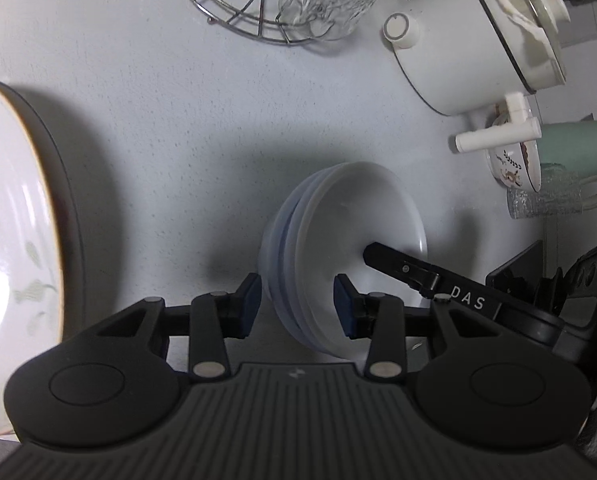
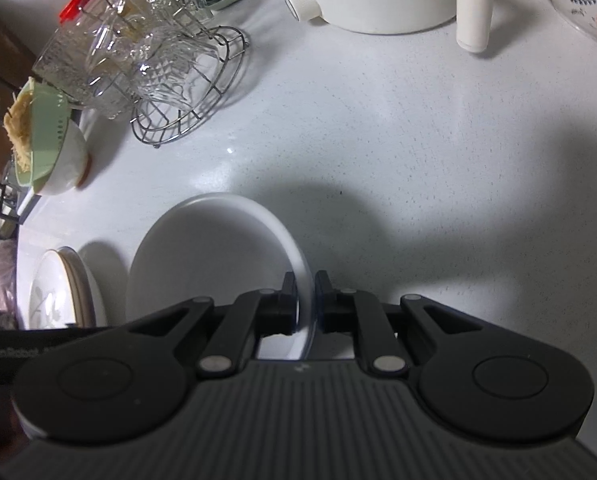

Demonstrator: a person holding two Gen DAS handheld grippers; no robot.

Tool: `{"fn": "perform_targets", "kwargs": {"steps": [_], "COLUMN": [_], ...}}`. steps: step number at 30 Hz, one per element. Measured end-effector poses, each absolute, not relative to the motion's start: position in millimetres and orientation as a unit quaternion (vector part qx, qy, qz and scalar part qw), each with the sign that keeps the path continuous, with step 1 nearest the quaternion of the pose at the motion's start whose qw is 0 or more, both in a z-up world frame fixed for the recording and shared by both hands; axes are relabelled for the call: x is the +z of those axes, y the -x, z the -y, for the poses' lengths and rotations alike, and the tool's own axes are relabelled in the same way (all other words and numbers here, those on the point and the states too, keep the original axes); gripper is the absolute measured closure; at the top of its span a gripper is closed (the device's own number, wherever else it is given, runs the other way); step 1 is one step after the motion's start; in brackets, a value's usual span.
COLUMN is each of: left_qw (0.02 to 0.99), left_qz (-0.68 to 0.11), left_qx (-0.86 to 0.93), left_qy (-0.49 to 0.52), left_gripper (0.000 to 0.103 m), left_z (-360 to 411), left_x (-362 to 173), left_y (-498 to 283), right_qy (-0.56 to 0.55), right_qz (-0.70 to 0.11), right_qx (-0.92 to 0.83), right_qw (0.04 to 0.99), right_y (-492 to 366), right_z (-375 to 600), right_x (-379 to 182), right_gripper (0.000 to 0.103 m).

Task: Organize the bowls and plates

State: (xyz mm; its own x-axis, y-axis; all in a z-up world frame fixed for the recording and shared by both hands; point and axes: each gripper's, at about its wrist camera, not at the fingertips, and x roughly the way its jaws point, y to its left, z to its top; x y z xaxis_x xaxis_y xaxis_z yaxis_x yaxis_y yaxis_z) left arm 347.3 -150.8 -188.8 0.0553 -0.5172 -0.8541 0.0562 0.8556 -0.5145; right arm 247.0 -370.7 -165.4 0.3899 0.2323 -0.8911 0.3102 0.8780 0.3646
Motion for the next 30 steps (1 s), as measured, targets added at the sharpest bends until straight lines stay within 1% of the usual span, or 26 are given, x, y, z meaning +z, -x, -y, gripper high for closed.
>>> {"fn": "perform_targets", "kwargs": {"steps": [3, 8, 14, 20, 25, 30], "left_qw": [0.707, 0.715, 0.711, 0.719, 0.723, 0.727], "left_qz": [-0.658, -0.651, -0.651, -0.643, -0.635, -0.63], "left_qx": [-0.197, -0.19, -0.191, -0.188, -0.176, -0.174], "left_qy": [0.168, 0.173, 0.185, 0.186, 0.208, 0.21], "left_gripper": [0.064, 0.069, 0.069, 0.069, 0.069, 0.069], "left_z": [156, 155, 155, 154, 141, 129], "left_x": [-195, -200, -192, -165, -150, -137], "left_y": [-345, -342, -340, -330, -327, -323], "right_qy": [-0.241, -0.246, -0.253, -0.249, -0.234, -0.24], "right_qz": [-0.551, -0.548, -0.547, -0.535, -0.519, -0.524], "right_qx": [-0.017, -0.018, -0.025, -0.02, -0.008, -0.006], "right_qw": [0.799, 0.8, 0.797, 0.807, 0.822, 0.817], "right_y": [-247, -247, -240, -234, -230, -231], "right_z": [371, 373, 378, 377, 368, 359], "right_x": [-165, -165, -156, -128, -108, -100], "right_gripper": [0.091, 0.09, 0.091, 0.09, 0.09, 0.09]}}
